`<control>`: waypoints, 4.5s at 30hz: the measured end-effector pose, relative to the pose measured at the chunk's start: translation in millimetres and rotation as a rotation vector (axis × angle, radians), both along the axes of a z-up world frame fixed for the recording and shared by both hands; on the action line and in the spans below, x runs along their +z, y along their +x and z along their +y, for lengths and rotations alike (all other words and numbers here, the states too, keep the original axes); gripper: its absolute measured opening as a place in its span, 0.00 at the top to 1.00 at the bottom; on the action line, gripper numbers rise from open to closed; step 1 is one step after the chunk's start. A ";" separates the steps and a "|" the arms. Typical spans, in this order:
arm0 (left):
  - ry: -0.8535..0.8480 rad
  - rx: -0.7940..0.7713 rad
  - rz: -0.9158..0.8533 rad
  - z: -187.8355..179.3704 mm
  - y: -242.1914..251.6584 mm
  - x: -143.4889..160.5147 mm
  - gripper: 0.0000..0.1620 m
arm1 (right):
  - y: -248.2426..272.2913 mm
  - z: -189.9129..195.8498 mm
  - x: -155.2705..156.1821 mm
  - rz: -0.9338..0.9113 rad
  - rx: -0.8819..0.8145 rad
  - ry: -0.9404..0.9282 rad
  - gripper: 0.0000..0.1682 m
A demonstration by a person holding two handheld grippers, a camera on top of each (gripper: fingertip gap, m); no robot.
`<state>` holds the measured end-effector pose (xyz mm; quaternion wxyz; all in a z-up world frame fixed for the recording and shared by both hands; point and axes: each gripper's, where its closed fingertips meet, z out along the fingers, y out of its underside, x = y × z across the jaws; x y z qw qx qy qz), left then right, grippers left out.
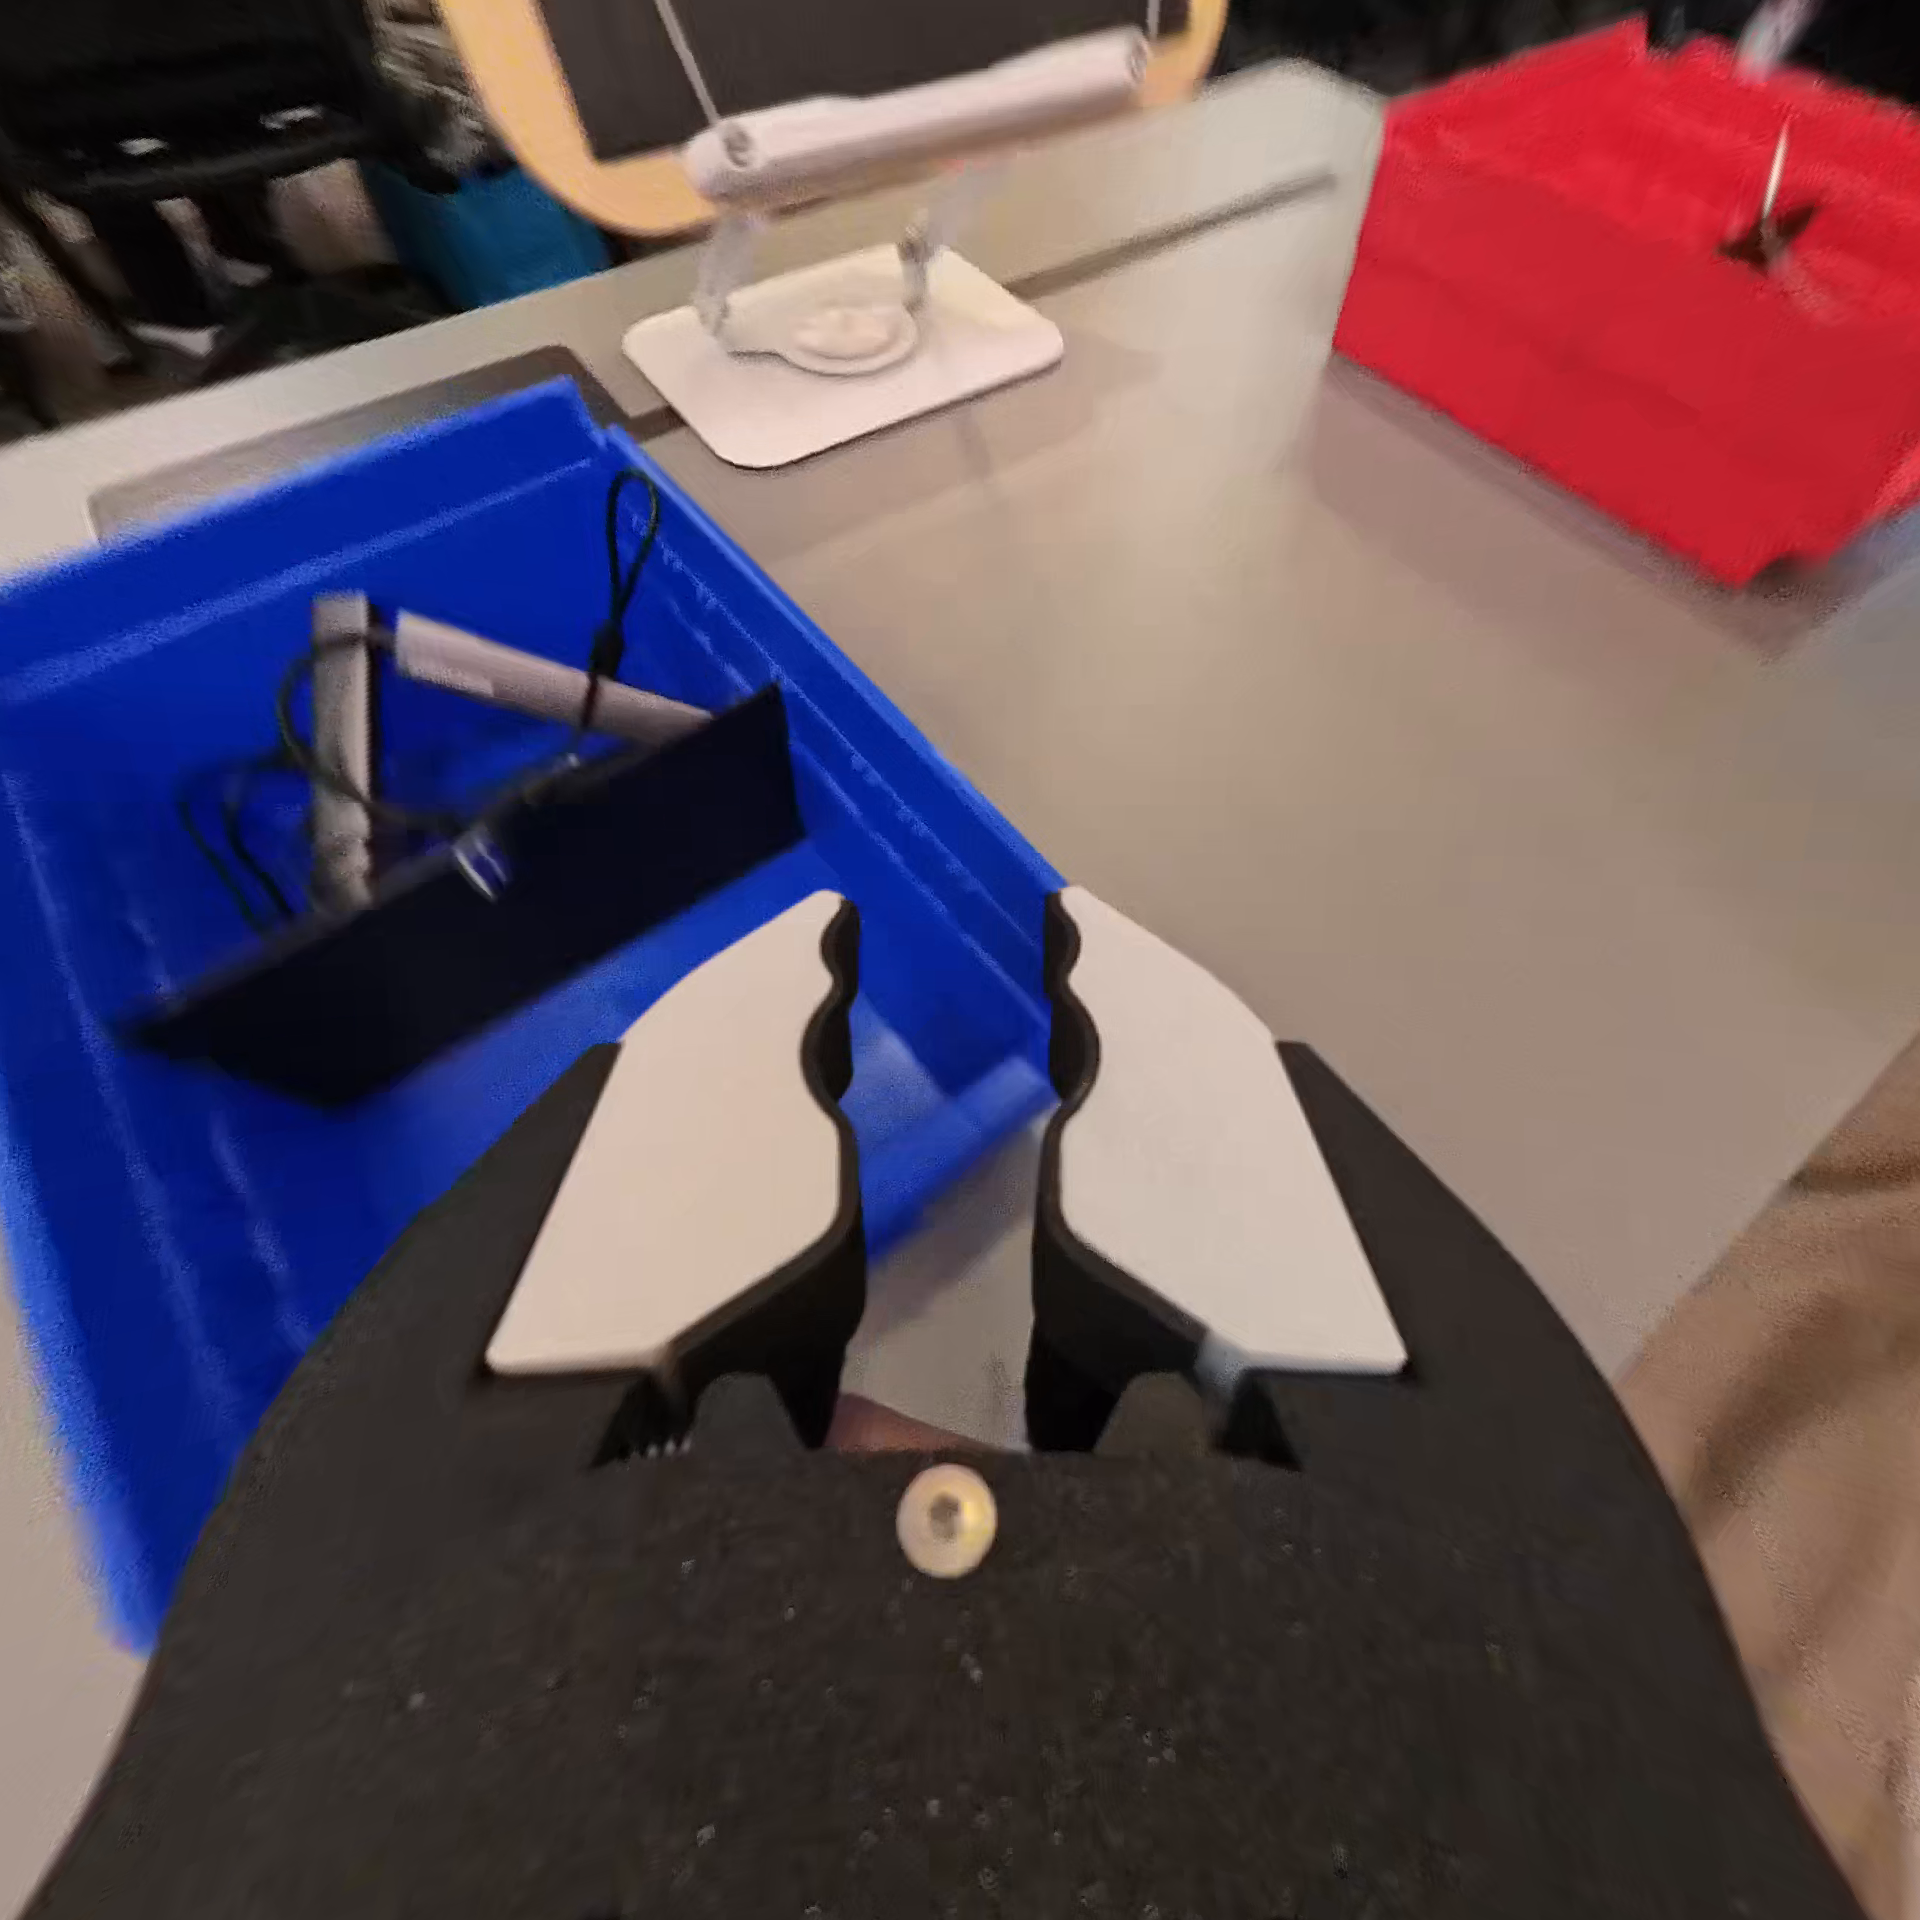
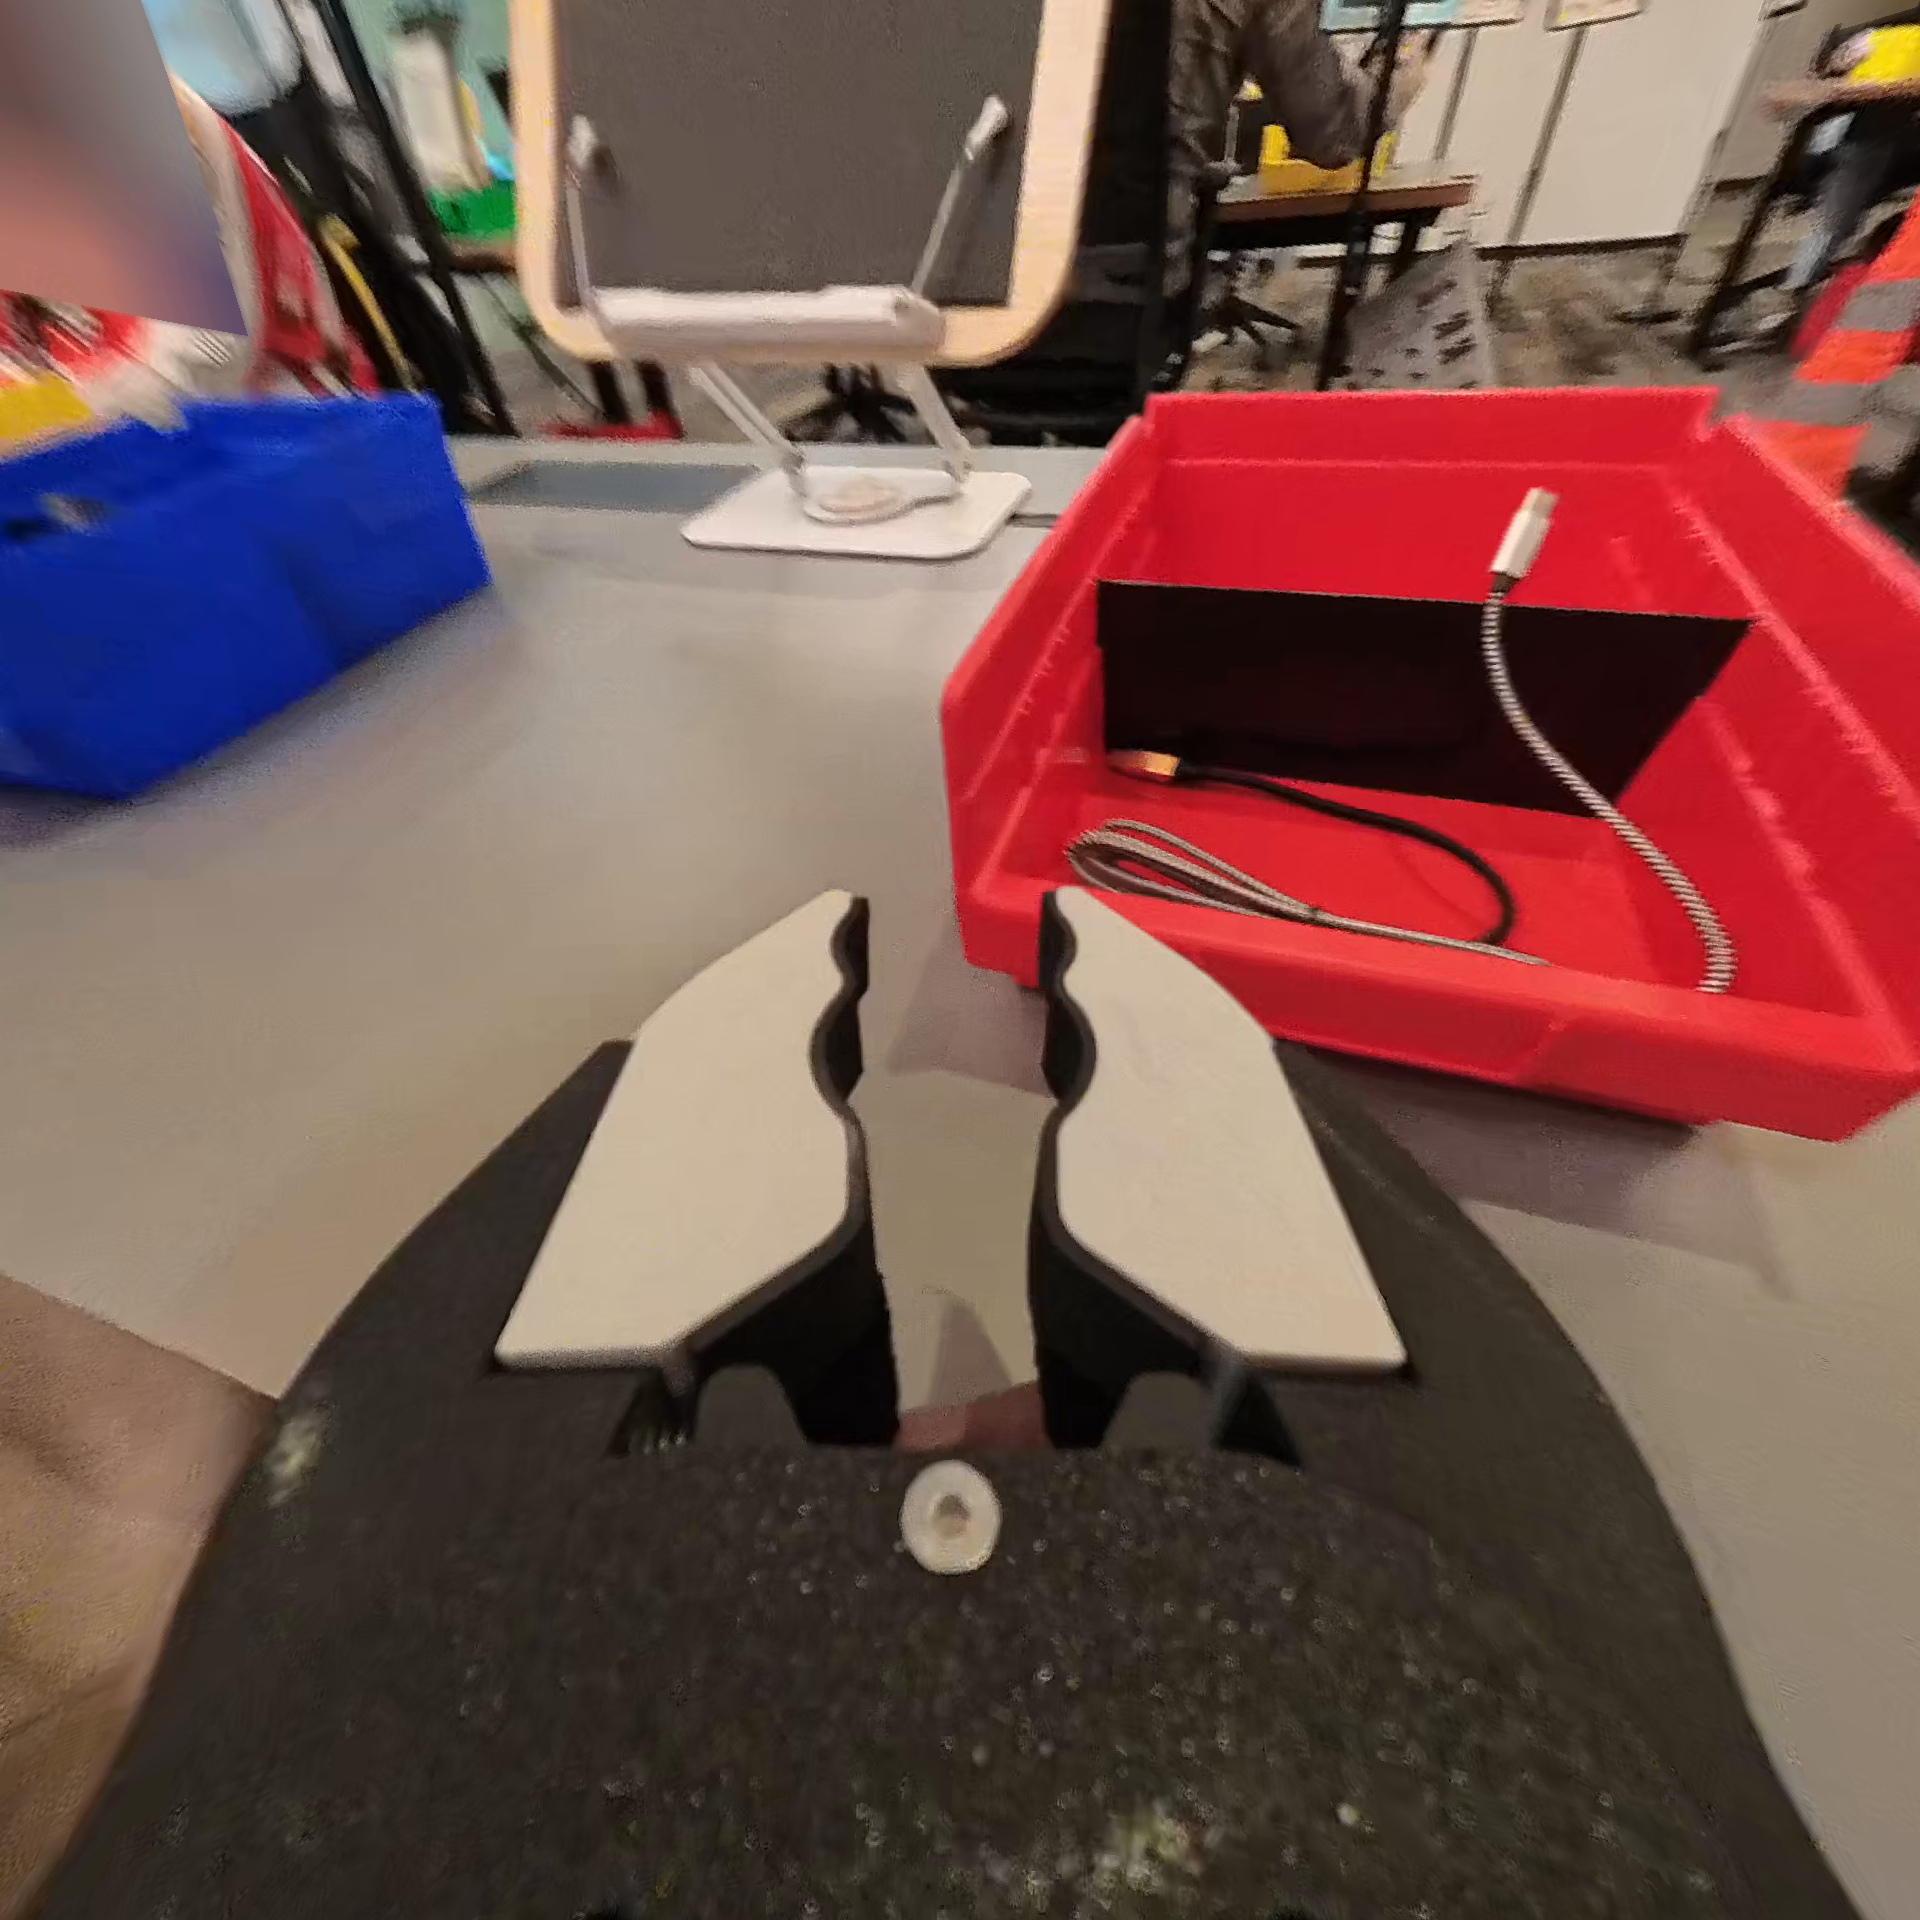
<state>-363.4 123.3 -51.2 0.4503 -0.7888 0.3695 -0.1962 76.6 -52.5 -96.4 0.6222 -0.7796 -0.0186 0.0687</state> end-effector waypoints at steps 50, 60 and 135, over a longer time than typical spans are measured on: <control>0.991 -0.083 0.538 125.6 72.4 312.1 0.94 | -77.9 -2.8 35.9 0.290 0.439 0.120 0.82; 1.113 -0.290 0.640 -19.6 224.0 123.5 0.94 | -126.4 18.7 80.4 0.102 0.404 0.164 0.82; 1.002 -0.473 0.530 -118.2 247.9 -14.2 0.94 | -192.5 51.3 37.5 0.116 0.365 0.074 0.94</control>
